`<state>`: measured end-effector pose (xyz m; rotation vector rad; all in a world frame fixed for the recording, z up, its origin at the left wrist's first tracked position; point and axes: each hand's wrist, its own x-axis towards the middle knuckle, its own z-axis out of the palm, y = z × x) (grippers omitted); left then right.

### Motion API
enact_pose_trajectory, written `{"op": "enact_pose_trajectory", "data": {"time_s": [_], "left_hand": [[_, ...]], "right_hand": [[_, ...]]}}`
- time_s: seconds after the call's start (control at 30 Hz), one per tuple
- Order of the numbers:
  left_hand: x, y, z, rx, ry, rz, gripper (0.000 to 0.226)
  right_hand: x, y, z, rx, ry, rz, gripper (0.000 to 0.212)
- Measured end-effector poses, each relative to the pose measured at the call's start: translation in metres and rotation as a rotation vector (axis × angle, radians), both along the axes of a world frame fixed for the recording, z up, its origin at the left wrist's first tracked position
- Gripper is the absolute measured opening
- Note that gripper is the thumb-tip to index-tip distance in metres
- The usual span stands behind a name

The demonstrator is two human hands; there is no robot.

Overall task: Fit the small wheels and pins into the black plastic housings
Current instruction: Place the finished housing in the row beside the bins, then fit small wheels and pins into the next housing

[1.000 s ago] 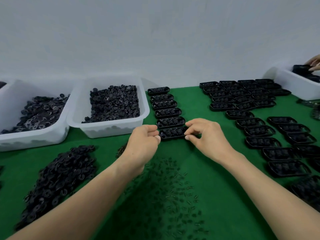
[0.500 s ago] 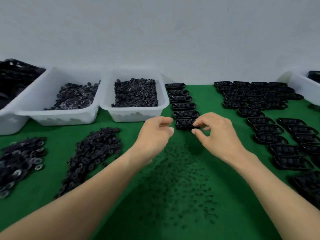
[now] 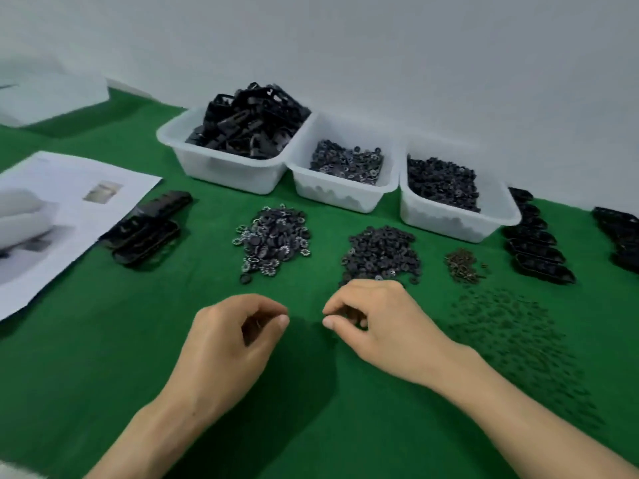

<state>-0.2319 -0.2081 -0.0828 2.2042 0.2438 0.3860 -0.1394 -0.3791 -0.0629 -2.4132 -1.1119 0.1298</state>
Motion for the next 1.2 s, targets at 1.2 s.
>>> {"op": "enact_pose_trajectory", "data": {"time_s": [1.2], "left_hand": [[0.001, 0.089, -0.022, 0.012, 0.163, -0.404, 0.081]], "right_hand": [[0.021, 0.093, -0.018, 0.106, 0.057, -0.272, 0.009]]}}
